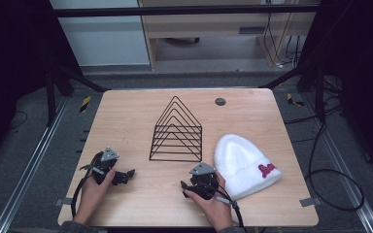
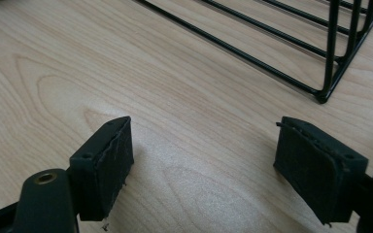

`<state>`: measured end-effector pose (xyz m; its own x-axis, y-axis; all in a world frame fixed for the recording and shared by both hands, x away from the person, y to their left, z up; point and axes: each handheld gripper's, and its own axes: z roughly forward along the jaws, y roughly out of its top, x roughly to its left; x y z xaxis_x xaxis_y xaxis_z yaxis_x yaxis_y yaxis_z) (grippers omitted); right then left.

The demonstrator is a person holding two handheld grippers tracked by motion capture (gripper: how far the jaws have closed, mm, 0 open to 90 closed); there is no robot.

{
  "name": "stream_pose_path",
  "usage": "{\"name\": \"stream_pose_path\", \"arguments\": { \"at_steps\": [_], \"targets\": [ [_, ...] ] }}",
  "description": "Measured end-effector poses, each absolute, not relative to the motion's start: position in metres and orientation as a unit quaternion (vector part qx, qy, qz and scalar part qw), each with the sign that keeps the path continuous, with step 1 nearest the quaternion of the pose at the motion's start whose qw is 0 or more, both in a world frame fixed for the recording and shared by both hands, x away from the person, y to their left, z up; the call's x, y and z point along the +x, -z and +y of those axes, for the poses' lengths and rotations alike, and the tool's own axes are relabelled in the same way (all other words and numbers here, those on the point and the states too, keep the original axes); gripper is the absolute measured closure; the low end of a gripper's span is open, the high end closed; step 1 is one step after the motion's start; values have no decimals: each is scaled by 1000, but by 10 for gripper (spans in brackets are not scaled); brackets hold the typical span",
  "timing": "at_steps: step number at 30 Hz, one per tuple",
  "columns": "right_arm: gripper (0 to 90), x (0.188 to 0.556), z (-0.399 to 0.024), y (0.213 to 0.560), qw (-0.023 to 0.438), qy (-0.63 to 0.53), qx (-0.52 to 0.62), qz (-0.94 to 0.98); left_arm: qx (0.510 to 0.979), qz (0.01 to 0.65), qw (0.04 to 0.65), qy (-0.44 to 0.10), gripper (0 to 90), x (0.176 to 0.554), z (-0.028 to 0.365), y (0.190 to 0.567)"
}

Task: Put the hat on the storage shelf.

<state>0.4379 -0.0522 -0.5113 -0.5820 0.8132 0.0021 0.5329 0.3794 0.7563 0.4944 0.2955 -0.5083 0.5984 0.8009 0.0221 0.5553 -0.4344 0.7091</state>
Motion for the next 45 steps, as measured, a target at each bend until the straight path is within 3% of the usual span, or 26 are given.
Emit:
{"name": "stream_pose_path", "arguments": {
  "at_steps": [13,16,22,25,32,42,45],
  "targets": [
    [213,437,-49,511,198,-366,429,802,827,410,339,-181,0,494,296,508],
    [247,433,-45,510,206,-364,420,806,827,410,339,-181,0,494,296,508],
    [251,424,-50,474,241,-378,384,807,827,410,339,-181,0,494,296,508],
    [234,428,-66,450,253,-379,380,805,828,409,339,-181,0,494,296,508],
    [187,457,-119,421,236,-368,392,809,828,408,340,-181,0,494,296,508],
    [284,488,-194,409,228,-323,434,809,828,408,339,-182,0,494,296,508],
    [372,496,-208,411,218,-312,442,812,828,408,339,-182,0,494,296,508]
  ]
}}
